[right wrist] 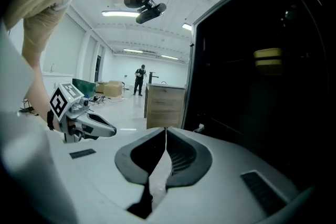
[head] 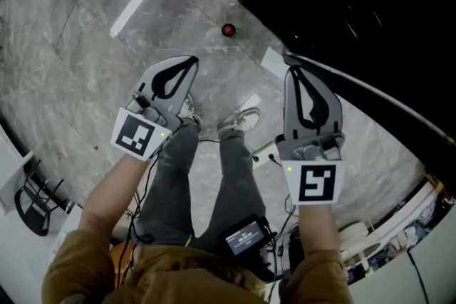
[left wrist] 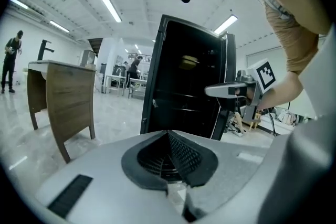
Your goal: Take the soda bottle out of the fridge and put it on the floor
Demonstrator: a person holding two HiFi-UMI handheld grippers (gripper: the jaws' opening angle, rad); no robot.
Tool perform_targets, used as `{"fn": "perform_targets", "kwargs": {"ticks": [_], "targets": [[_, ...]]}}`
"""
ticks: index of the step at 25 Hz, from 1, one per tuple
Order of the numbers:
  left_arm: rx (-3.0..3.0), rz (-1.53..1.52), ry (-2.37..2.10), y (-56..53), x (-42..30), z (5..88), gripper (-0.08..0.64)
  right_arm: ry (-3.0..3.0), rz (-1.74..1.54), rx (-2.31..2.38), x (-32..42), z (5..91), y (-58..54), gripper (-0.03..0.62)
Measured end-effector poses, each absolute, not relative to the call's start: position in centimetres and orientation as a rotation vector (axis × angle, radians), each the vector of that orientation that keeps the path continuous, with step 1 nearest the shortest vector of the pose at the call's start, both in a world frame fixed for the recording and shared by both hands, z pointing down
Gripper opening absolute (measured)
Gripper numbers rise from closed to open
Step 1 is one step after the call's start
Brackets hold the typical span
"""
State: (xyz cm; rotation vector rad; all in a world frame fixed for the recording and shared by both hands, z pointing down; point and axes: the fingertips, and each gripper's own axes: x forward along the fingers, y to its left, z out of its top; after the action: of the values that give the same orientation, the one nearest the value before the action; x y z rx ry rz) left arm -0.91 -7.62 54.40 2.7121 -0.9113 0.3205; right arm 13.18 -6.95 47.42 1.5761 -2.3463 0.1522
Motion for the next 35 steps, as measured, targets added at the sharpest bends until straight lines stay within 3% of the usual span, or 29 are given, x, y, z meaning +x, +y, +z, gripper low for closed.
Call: {"fn": "perform_targets", "kwargs": {"ticks": [18,35], "targets": [[2.776,0.049,-1.085,-6.6,-3.5,29.2,0.002,-2.404,0.216,1.866,11.9,26.7,-4.7,0.003],[2.958,0.044,-1.117,-3.3,-7.3,12.9,0.002,-2.416,0.044,1.993,12.8,11.4,-0.2,0.003]]}}
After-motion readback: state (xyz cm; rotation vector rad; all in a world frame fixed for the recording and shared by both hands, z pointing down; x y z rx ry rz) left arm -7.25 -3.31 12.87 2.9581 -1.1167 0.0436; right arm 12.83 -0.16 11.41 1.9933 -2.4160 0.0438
